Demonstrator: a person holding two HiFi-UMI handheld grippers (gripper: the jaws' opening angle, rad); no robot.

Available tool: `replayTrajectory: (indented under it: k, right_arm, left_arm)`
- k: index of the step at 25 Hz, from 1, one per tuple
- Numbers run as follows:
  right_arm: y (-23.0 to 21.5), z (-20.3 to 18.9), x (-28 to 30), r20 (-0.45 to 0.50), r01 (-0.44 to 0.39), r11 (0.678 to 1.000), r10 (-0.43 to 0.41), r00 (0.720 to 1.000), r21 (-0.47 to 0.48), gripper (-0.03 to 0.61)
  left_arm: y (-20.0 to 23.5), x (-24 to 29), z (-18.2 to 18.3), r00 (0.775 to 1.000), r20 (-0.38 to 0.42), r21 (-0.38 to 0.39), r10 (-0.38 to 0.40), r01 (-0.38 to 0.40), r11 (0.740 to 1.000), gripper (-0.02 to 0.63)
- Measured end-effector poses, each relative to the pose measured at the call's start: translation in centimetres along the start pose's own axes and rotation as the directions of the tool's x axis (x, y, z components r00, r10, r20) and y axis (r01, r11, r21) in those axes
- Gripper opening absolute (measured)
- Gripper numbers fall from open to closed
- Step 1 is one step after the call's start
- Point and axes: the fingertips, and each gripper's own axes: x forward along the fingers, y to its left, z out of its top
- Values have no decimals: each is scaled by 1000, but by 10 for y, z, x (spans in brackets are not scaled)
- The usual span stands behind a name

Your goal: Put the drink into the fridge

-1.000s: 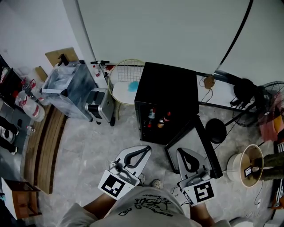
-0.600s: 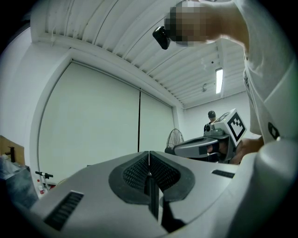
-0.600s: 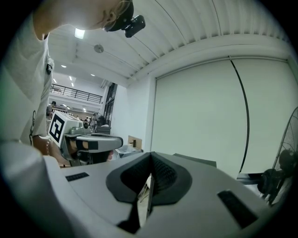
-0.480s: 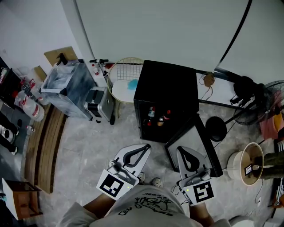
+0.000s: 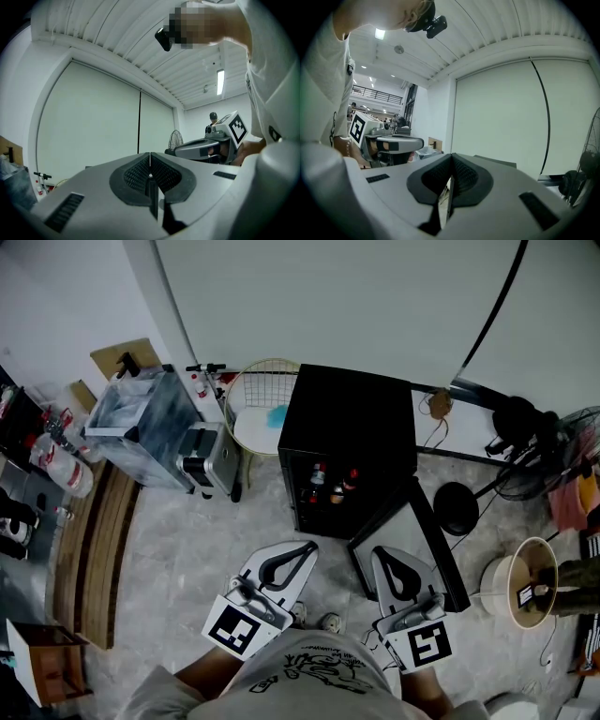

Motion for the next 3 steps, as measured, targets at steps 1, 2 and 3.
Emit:
replayTrajectory:
  k: [1, 2, 3]
  right_arm:
    - [-2, 1, 0, 3, 2, 1000, -2, 1000, 2, 6]
    - [-4, 2, 1, 8, 4, 1000, -4, 1000, 5, 6]
    - [-5, 4, 1, 14, 6, 1000, -6, 1000, 8, 6]
  left_arm:
    - [0, 2, 0, 1000, 0, -3, -2, 2, 1000, 21]
    - [0, 3, 1, 1000, 0, -5, -4, 4, 1000, 21]
    - [-1, 5, 2, 1000, 1, -8, -6, 6, 1000, 21]
